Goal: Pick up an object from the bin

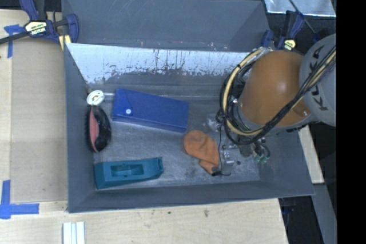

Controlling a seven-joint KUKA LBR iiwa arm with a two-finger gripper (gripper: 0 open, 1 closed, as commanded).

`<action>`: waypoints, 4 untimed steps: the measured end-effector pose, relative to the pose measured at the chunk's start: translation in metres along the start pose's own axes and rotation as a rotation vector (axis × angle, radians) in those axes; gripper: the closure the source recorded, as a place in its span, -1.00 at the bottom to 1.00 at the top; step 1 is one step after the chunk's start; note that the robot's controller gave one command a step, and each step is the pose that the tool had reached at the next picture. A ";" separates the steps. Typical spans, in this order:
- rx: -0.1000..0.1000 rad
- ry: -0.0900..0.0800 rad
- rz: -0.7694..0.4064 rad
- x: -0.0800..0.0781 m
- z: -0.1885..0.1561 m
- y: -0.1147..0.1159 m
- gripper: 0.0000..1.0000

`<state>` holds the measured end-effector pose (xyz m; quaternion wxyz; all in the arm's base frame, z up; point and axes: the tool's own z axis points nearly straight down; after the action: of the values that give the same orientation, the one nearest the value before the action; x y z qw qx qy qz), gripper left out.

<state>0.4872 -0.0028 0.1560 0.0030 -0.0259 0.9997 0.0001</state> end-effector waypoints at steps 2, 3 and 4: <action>0.002 0.000 0.616 0.004 0.085 -0.015 1.00; 0.002 0.001 0.615 0.004 0.086 -0.015 1.00; 0.002 0.003 0.615 0.004 0.083 -0.015 1.00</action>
Offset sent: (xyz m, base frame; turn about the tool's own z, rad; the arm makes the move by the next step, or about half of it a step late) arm -0.0034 -0.0148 -0.0860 0.6174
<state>0.4842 -0.0180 0.0728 0.0015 0.2779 0.9606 -0.0001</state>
